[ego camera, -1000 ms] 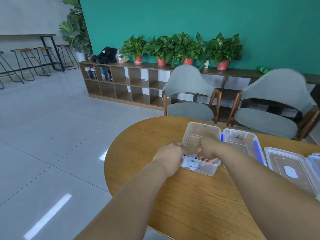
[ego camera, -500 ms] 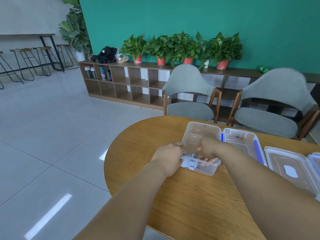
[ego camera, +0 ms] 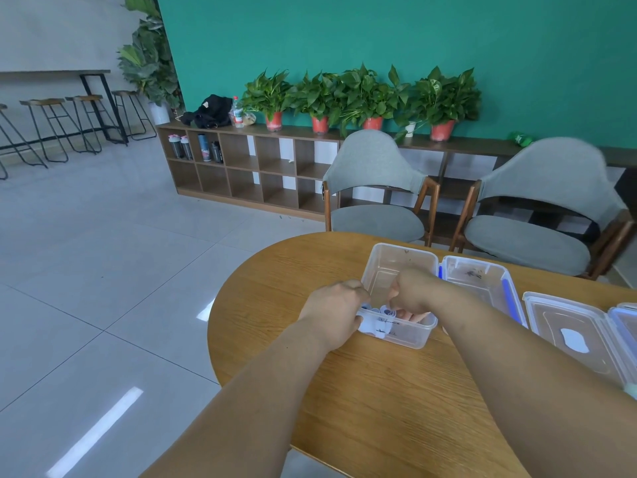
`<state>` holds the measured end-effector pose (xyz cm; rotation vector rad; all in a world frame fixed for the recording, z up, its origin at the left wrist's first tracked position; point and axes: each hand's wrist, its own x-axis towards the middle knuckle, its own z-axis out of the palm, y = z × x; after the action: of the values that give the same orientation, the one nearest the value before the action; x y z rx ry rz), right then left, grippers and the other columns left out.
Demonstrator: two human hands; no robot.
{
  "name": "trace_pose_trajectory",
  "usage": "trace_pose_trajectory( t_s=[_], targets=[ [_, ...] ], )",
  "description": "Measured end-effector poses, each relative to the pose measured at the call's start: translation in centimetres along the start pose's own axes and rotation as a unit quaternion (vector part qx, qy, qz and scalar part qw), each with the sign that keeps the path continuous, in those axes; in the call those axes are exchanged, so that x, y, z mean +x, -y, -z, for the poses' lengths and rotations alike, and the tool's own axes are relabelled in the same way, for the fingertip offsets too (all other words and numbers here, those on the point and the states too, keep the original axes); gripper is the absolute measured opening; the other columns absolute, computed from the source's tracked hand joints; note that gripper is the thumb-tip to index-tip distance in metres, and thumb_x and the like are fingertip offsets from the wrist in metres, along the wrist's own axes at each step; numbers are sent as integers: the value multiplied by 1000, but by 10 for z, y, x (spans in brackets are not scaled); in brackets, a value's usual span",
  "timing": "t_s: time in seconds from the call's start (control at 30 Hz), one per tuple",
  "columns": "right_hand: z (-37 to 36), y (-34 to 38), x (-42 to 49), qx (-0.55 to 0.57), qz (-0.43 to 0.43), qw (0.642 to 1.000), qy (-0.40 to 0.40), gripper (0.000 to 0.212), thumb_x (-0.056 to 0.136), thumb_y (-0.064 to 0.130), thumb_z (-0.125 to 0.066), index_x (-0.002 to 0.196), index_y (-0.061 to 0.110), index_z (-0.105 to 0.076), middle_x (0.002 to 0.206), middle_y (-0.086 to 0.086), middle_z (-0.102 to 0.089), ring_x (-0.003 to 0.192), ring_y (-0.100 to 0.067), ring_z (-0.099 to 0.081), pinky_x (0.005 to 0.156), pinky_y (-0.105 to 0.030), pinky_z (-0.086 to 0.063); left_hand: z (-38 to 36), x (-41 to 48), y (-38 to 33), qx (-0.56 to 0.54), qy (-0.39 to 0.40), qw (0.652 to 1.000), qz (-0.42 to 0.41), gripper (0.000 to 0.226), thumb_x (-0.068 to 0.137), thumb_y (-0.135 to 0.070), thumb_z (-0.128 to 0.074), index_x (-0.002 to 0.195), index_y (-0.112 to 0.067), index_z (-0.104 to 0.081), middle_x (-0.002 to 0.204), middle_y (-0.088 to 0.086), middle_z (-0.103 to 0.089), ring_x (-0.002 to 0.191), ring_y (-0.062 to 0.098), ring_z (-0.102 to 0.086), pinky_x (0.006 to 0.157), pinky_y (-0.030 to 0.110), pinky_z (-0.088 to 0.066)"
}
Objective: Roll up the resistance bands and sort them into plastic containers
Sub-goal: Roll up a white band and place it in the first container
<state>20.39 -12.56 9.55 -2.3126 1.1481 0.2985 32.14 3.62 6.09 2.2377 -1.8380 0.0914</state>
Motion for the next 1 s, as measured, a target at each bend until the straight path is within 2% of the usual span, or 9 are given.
trace_pose_trajectory(
  t_s=[0.27, 0.4, 0.5, 0.6, 0.77, 0.87, 1.0],
  targets=[
    [16, 0, -33, -65, 27, 996, -57, 25, 94, 12, -65, 117, 15, -75, 94, -7, -78, 91, -24, -76, 89, -40, -63, 17, -3, -16, 23, -29, 999, -11, 34, 96, -20, -68, 130, -23, -66, 131, -10, -59, 120, 21, -52, 92, 35, -52],
    [25, -12, -61, -56, 37, 993, -98, 22, 95, 15, -59, 110, 17, -76, 97, -7, -78, 98, -25, -74, 89, -37, -61, 30, -5, -36, 32, -29, 999, -24, 35, 98, -22, -66, 132, -24, -64, 132, -10, -58, 121, 22, -51, 91, 37, -52],
    [31, -27, -82, -50, 34, 990, -125, 22, 93, 19, -60, 106, 13, -77, 102, -10, -77, 95, -28, -74, 90, -41, -61, 37, -6, -56, 29, -28, 998, -42, 39, 98, -24, -65, 137, -27, -63, 136, -10, -58, 124, 21, -50, 96, 38, -51],
    [37, -45, -105, -53, 19, 987, -149, 22, 93, 26, -60, 103, 15, -76, 102, -7, -77, 92, -25, -76, 89, -40, -61, 40, -7, -81, 37, -27, 997, -59, 41, 97, -24, -66, 138, -26, -62, 136, -8, -59, 128, 21, -51, 98, 40, -53],
    [45, -75, -155, -64, -6, 985, -159, 26, 95, 19, -56, 108, 13, -77, 102, -5, -78, 94, -23, -76, 87, -41, -62, 37, -5, -129, 35, -32, 994, -101, 41, 95, -27, -66, 137, -27, -65, 136, -7, -61, 129, 24, -54, 107, 42, -47],
    [43, -100, -182, -81, -32, 984, -157, 29, 98, 18, -53, 113, 10, -76, 106, -8, -78, 103, -26, -73, 94, -42, -59, 30, -6, -157, 22, -29, 991, -127, 43, 96, -27, -67, 139, -27, -63, 136, -7, -60, 130, 23, -52, 104, 42, -48],
    [38, -139, -209, -59, -63, 981, -174, 23, 95, 25, -61, 108, 15, -77, 102, -7, -77, 101, -25, -73, 95, -39, -58, 18, -7, -194, 8, -27, 986, -164, 43, 99, -32, -67, 141, -28, -61, 138, -8, -58, 132, 21, -50, 101, 39, -50]
  ],
)
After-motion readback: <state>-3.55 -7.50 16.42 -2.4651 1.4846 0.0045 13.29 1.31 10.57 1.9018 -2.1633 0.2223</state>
